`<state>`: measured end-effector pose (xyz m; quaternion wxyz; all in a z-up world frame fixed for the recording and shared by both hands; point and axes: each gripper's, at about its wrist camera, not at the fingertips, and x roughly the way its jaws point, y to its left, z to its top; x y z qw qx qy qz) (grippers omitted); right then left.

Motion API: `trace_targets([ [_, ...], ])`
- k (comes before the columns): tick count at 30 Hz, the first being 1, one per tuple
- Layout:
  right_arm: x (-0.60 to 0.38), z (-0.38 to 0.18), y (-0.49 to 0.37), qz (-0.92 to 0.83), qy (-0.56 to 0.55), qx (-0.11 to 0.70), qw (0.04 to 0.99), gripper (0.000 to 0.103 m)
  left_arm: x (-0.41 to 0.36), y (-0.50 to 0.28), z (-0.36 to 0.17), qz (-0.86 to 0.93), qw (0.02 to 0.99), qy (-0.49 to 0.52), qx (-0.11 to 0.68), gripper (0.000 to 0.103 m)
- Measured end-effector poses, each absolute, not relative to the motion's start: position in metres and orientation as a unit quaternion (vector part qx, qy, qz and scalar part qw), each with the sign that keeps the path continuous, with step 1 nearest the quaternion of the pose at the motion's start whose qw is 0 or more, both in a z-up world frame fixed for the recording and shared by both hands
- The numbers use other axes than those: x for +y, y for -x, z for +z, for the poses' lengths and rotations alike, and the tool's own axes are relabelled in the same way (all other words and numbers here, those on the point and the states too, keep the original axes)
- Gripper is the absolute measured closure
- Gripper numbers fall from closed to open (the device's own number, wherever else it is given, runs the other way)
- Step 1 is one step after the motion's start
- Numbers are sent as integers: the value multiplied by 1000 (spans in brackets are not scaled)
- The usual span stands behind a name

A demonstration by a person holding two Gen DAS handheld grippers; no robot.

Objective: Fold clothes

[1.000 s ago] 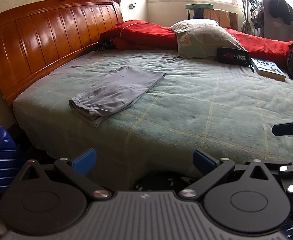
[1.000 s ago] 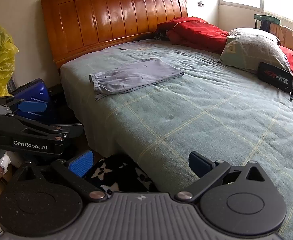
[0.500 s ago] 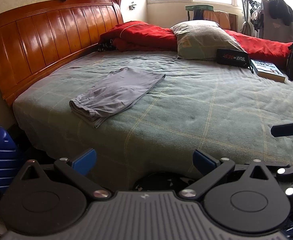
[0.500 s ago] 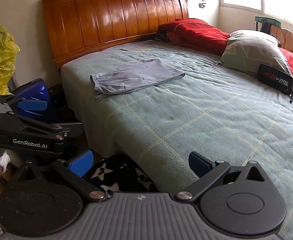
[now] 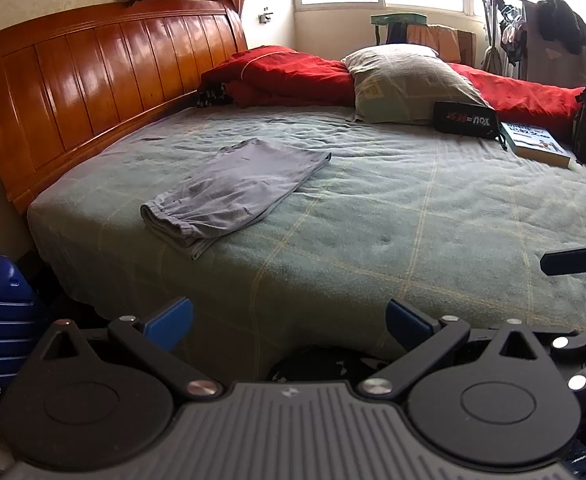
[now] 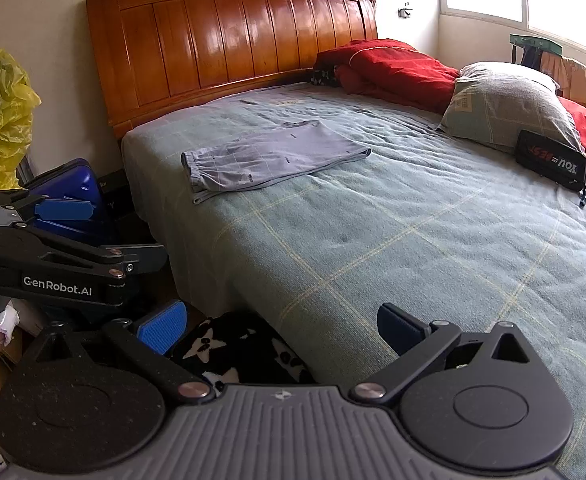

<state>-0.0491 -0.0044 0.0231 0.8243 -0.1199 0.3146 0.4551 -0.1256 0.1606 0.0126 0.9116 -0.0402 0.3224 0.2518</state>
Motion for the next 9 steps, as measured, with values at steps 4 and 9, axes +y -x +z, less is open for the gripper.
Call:
trace_targets([
  [4,-6,24,50,454,120,313,825,0,160,126,13,250,912,40,321,1],
  [9,-6,23,49,455,119,313,825,0,160,126,14,247,914,39,320,1],
])
